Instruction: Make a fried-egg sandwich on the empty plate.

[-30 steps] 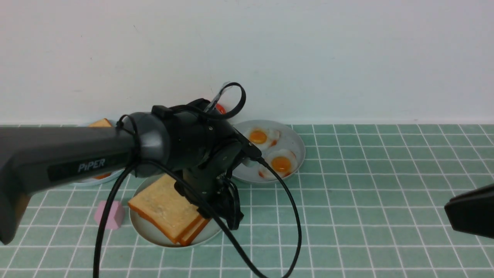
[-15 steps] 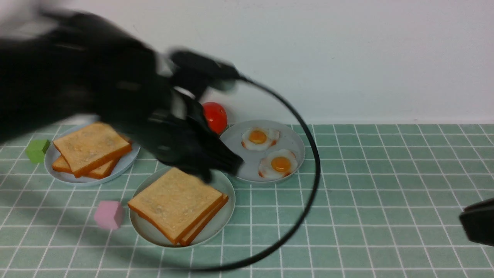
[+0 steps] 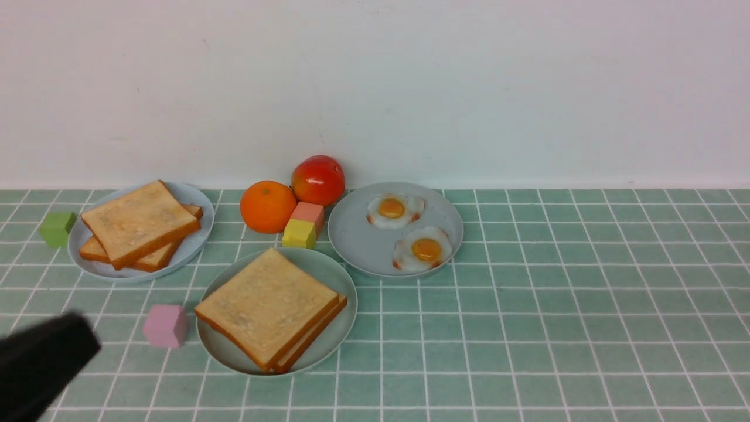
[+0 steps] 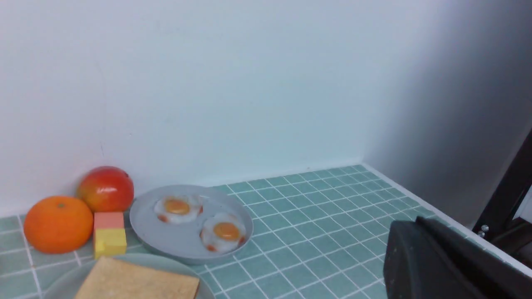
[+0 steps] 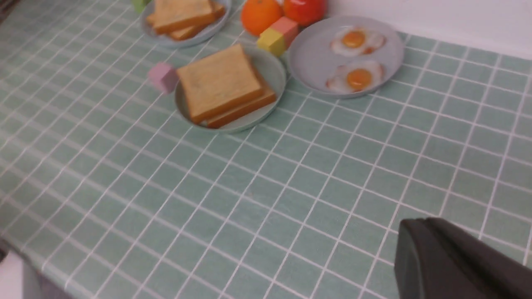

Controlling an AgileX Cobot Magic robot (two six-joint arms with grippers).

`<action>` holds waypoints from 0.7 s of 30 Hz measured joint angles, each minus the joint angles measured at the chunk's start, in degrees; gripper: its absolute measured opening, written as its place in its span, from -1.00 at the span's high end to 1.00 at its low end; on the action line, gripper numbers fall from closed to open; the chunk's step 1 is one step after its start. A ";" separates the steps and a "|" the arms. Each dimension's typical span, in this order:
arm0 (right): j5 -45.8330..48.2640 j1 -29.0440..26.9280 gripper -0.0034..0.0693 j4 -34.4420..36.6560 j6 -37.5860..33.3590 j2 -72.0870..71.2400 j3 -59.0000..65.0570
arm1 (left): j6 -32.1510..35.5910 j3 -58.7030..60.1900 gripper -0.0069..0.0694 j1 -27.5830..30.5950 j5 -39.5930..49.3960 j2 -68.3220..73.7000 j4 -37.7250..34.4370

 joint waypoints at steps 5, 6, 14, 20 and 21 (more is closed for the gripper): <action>-11.50 0.00 0.92 -0.50 4.47 -2.72 10.68 | -0.53 6.63 0.85 0.00 -0.14 -7.48 0.58; -14.85 0.00 0.92 -0.50 4.78 -2.72 12.78 | -0.53 7.26 0.85 0.00 -0.14 -8.75 0.75; -48.55 0.00 0.91 -0.09 6.18 0.11 28.47 | -1.00 8.42 0.85 0.00 7.67 -11.62 1.03; -62.43 0.00 0.90 -0.09 6.33 1.43 38.06 | -1.14 8.52 0.85 0.00 13.60 -11.62 1.21; -62.61 0.00 0.90 -0.09 6.33 1.43 38.31 | -1.16 8.52 0.85 0.00 13.86 -11.62 1.21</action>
